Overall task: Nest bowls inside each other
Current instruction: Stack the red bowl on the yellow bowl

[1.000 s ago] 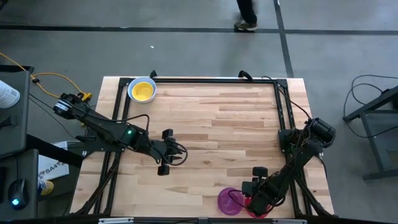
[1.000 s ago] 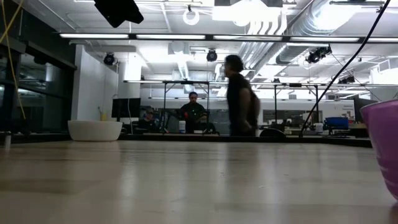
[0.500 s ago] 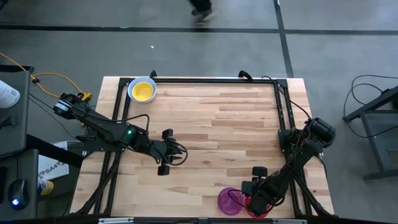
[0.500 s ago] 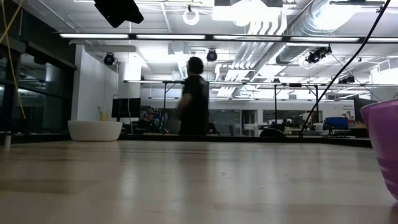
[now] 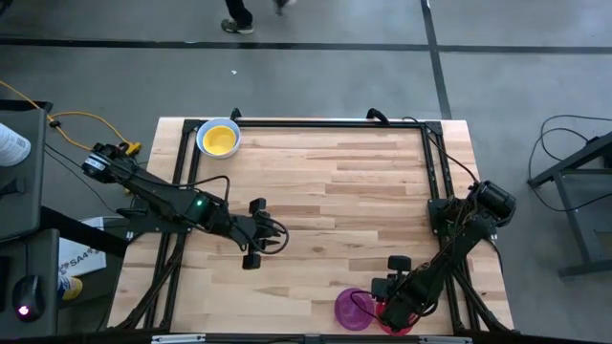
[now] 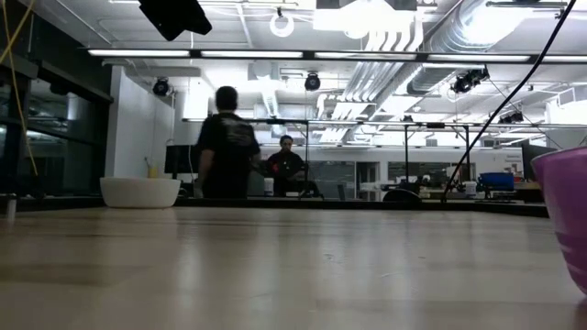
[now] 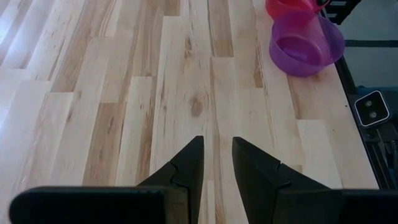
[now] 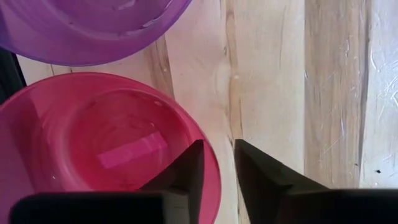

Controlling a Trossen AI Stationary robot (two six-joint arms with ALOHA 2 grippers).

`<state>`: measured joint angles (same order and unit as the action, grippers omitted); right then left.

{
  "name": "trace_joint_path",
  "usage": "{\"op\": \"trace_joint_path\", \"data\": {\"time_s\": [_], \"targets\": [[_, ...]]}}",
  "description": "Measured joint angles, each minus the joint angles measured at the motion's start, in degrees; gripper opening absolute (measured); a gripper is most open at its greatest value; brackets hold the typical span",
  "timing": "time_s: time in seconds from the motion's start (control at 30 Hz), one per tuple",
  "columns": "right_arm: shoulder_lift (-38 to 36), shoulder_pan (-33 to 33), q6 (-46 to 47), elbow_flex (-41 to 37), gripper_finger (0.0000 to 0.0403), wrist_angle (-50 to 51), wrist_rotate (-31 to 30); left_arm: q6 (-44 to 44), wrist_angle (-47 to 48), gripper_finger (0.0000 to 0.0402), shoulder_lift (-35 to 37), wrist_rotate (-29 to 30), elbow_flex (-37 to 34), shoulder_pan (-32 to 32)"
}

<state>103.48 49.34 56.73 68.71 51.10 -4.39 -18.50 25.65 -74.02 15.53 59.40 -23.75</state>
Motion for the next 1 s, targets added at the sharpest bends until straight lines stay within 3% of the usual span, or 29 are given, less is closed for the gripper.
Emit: {"op": "trace_joint_path", "data": {"time_s": [0.3, 0.8, 1.0], "targets": [[-0.09, 0.00, 0.18, 0.00, 0.0009, -0.20, 0.18, 0.00, -0.02, 0.0086, 0.00, 0.00, 0.00, 0.00], [-0.48, -0.02, 0.45, 0.02, 0.0004, 0.61, 3.48, 0.00, -0.02, 0.0086, 0.00, -0.47, 0.00, 0.00], [-5.59, -0.57, 4.56, 0.00, 0.0003, 2.60, 3.58, 0.22, 0.49, 0.0086, 0.00, -1.92, 0.00, 0.00]]}}
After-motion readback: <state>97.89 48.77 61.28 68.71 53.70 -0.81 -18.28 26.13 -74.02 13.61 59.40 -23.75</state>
